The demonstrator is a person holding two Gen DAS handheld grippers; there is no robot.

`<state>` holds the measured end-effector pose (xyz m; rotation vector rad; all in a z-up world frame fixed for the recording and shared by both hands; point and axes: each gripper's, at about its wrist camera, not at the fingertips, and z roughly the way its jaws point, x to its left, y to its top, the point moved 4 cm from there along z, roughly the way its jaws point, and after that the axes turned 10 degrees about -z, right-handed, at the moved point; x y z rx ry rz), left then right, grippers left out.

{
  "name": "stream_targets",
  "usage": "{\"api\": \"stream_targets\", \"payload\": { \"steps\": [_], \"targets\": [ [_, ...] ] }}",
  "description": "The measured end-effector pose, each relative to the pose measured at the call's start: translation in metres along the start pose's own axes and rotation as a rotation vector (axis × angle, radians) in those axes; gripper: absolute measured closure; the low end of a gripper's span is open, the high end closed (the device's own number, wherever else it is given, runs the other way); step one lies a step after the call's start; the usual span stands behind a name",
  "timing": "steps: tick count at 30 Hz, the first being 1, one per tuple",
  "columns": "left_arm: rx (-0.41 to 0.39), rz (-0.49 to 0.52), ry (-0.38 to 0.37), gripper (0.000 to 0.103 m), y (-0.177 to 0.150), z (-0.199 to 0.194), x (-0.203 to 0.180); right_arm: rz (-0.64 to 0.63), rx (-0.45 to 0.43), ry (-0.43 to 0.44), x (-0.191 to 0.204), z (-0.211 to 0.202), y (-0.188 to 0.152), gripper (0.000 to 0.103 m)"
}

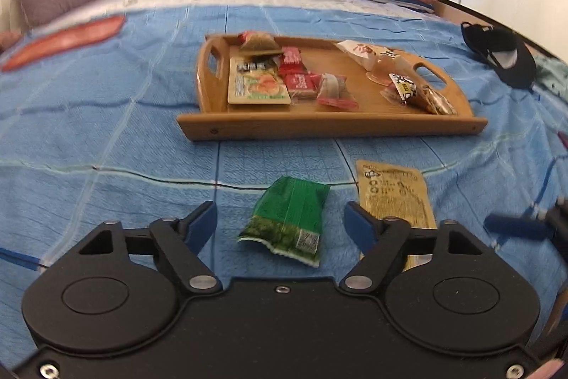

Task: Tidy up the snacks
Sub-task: 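Grasp the green packet with the left tool while the right tool grasps the gold packet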

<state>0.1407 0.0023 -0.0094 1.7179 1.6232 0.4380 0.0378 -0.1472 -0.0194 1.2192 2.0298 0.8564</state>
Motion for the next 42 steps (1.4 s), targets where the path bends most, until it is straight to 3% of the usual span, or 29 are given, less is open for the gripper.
{"api": "stream_targets", "payload": {
  "steps": [3,4,8,17,21,29,35,42],
  "targets": [
    [0.018,-0.034,-0.018,0.051,0.004,0.011,0.001,0.017,0.007,0.005,0.006,0.006,-0.001,0.002],
    [0.019,-0.026,-0.013,0.062,0.005,0.012,0.001,0.019,0.009,0.004,0.008,0.009,-0.001,0.002],
    [0.030,-0.051,-0.023,0.069,0.010,0.011,0.004,0.026,0.004,-0.021,0.015,0.015,0.002,0.002],
    [0.018,-0.074,0.014,0.069,0.009,-0.002,0.020,0.007,0.009,-0.141,0.026,0.028,0.009,0.002],
    [0.013,-0.100,0.005,0.069,0.004,-0.008,0.024,0.017,0.026,-0.246,0.012,0.026,0.003,0.000],
    [-0.034,-0.099,0.016,0.069,-0.003,-0.017,0.021,0.114,0.082,-0.346,-0.031,0.012,-0.015,0.000],
    [-0.049,-0.099,0.025,0.069,-0.006,-0.017,0.019,0.104,0.024,-0.220,-0.035,0.008,-0.007,0.000],
    [-0.084,-0.070,0.052,0.069,-0.013,-0.015,0.017,0.104,0.046,-0.171,-0.039,0.033,0.010,0.006]
  ]
}}
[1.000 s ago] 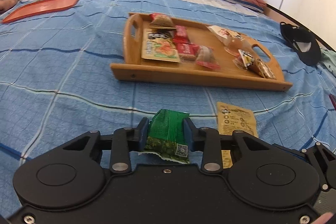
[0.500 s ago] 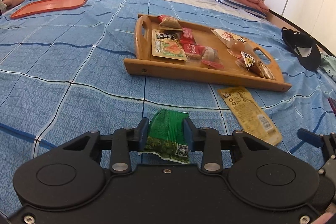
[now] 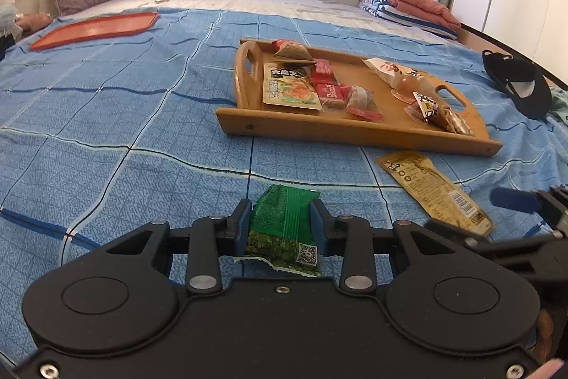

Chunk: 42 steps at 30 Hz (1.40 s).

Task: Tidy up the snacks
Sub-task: 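Grasp the green packet with the left tool while the right tool grasps the gold packet, then carry the green packet and gold packet onto the wooden tray with both tools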

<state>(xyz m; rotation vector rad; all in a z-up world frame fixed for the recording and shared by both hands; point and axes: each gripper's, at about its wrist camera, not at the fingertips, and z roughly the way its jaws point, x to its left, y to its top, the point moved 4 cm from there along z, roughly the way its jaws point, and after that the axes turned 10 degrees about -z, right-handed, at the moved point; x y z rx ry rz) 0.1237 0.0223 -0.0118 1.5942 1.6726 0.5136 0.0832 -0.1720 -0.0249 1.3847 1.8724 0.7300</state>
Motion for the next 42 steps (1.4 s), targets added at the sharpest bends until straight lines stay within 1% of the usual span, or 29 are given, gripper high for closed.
{"api": "stream_targets", "payload": {
  "steps": [3,7,8,9,10,11,15,19,21,22,23,24,28,30,31,33,35,38,42],
  "targets": [
    [-0.006,0.006,0.001,0.069,-0.002,0.000,0.000,0.001,0.022,0.009,0.000,0.010,-0.001,0.010],
    [-0.010,-0.003,-0.003,0.069,-0.003,0.001,0.001,0.020,0.024,0.022,0.001,0.015,-0.005,0.011],
    [-0.013,0.000,-0.002,0.069,-0.004,0.001,0.001,0.018,0.020,0.025,0.001,0.015,-0.006,0.016],
    [-0.016,0.008,0.000,0.069,-0.004,0.001,0.000,0.020,0.013,0.035,0.002,0.014,-0.006,0.023],
    [-0.020,0.015,0.002,0.069,-0.005,0.001,0.000,0.024,0.003,0.039,0.002,0.012,-0.006,0.026],
    [-0.022,0.021,0.004,0.069,-0.006,0.001,-0.001,0.026,-0.004,0.039,0.003,0.011,-0.007,0.035],
    [-0.018,0.016,0.005,0.068,-0.006,0.003,0.000,0.029,-0.013,0.033,0.004,0.008,-0.006,0.036],
    [-0.019,0.008,0.009,0.067,-0.006,0.004,0.001,0.032,-0.019,0.035,0.005,0.002,-0.008,0.036],
    [-0.020,0.019,0.014,0.067,-0.007,0.005,-0.001,0.026,-0.030,0.022,0.005,0.001,-0.007,0.025],
    [-0.022,0.023,0.017,0.067,-0.008,0.005,-0.001,0.017,-0.031,0.019,0.005,0.002,-0.006,0.022],
    [-0.023,0.026,0.019,0.067,-0.008,0.006,-0.002,0.007,-0.025,0.015,0.005,0.005,-0.005,0.012],
    [-0.023,0.028,0.021,0.067,-0.008,0.006,-0.002,-0.002,-0.017,0.014,0.005,0.008,-0.004,0.008],
    [-0.027,0.060,0.030,0.063,-0.011,0.010,-0.004,-0.020,0.009,-0.002,0.008,0.021,0.002,0.008],
    [-0.036,0.073,0.034,0.063,-0.012,0.011,-0.005,-0.010,0.021,0.010,0.007,0.026,0.004,0.008],
    [-0.041,0.080,0.036,0.064,-0.013,0.011,-0.006,-0.001,0.025,0.021,0.006,0.029,0.004,0.009],
    [-0.046,0.080,0.043,0.065,-0.013,0.008,-0.007,0.029,0.025,0.046,0.004,0.029,0.005,0.027],
    [-0.045,0.066,0.044,0.069,-0.013,0.005,-0.008,0.030,0.008,0.052,0.006,0.023,0.006,0.037],
    [-0.043,0.055,0.029,0.069,-0.012,-0.001,-0.010,0.027,-0.004,0.077,0.008,0.015,0.006,0.038],
    [-0.048,0.067,0.019,0.069,-0.010,-0.010,-0.015,0.037,-0.021,0.078,0.006,0.002,0.005,0.038]
  ]
}}
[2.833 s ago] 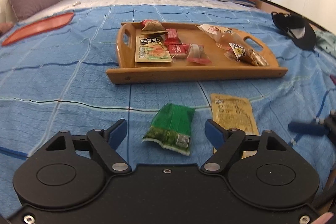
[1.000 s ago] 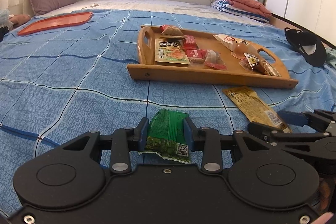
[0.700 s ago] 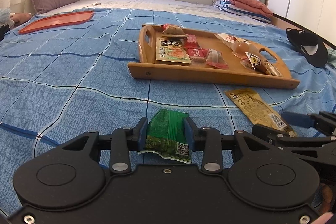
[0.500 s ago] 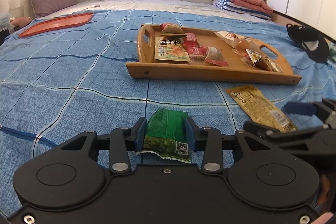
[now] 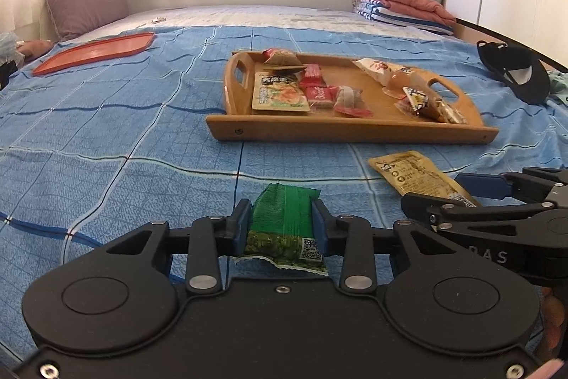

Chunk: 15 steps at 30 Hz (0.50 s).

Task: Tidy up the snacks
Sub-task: 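Carry the green packet and gold packet onto the wooden tray with both tools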

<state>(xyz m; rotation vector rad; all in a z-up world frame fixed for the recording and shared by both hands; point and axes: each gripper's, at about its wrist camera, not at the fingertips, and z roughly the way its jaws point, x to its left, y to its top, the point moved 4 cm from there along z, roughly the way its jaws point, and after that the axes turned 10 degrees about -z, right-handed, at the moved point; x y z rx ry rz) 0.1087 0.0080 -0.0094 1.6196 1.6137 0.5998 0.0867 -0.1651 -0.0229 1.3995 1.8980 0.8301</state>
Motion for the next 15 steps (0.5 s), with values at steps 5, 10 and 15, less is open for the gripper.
{"api": "stream_targets", "payload": {
  "steps": [5,10,15],
  "targets": [
    [-0.005,-0.012,-0.017,0.069,0.013,-0.010,-0.005,0.022,-0.036,-0.008,-0.007,-0.017,0.010,0.038],
    [-0.017,-0.036,-0.025,0.069,0.035,-0.013,-0.009,0.030,-0.065,-0.034,-0.017,-0.025,0.024,0.038],
    [-0.051,-0.034,-0.041,0.069,0.064,-0.011,-0.017,0.047,-0.085,-0.051,-0.029,-0.027,0.039,0.038]
  ]
}}
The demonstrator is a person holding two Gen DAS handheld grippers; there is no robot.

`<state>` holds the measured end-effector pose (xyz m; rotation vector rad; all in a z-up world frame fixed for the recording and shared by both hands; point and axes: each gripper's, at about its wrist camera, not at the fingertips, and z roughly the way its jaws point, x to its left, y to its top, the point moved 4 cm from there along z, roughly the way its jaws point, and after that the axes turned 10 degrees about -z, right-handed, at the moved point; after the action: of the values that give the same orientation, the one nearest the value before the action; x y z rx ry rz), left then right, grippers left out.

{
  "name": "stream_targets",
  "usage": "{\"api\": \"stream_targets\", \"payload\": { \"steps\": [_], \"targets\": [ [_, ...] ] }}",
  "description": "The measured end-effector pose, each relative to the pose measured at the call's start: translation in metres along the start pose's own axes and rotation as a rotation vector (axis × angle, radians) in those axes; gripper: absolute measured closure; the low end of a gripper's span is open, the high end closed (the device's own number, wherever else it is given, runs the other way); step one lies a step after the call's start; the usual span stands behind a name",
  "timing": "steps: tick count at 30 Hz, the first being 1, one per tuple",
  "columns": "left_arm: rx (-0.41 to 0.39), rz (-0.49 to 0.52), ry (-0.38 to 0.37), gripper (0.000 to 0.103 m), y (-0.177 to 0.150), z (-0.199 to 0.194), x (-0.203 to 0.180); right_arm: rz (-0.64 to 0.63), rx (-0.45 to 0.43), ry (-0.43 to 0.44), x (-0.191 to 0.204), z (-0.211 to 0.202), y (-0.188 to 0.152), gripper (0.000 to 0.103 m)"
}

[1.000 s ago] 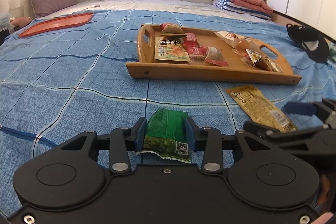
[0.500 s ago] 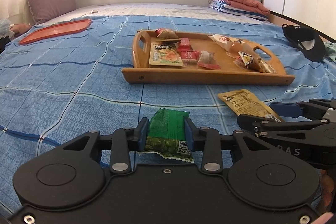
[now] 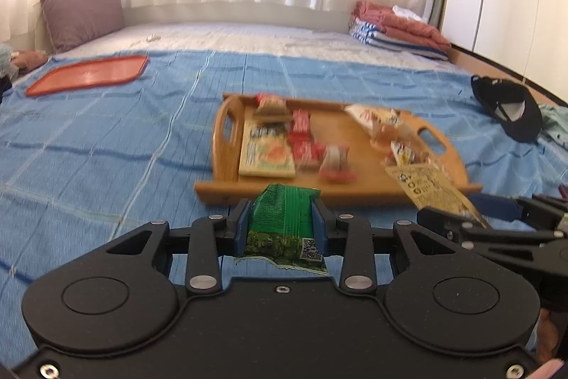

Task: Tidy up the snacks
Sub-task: 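Carry the green packet and gold packet onto the wooden tray with both tools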

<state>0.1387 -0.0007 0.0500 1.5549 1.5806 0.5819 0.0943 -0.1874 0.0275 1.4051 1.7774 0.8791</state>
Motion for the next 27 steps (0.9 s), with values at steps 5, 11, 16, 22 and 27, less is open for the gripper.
{"api": "stream_targets", "payload": {
  "steps": [5,11,16,22,27],
  "targets": [
    [-0.016,-0.012,-0.022,0.069,0.031,0.015,-0.006,0.032,-0.013,0.005,-0.014,0.008,0.019,0.038],
    [0.004,-0.030,-0.051,0.069,0.066,0.045,-0.010,0.053,-0.013,-0.005,-0.034,0.028,0.042,0.038],
    [0.022,-0.070,-0.077,0.069,0.091,0.070,-0.007,0.098,-0.015,0.004,-0.054,0.046,0.061,0.038],
    [0.059,-0.148,-0.085,0.069,0.104,0.105,0.001,0.131,-0.004,0.014,-0.067,0.069,0.077,0.038],
    [0.091,-0.170,-0.089,0.069,0.097,0.130,0.000,0.185,0.020,0.049,-0.073,0.093,0.081,0.038]
  ]
}}
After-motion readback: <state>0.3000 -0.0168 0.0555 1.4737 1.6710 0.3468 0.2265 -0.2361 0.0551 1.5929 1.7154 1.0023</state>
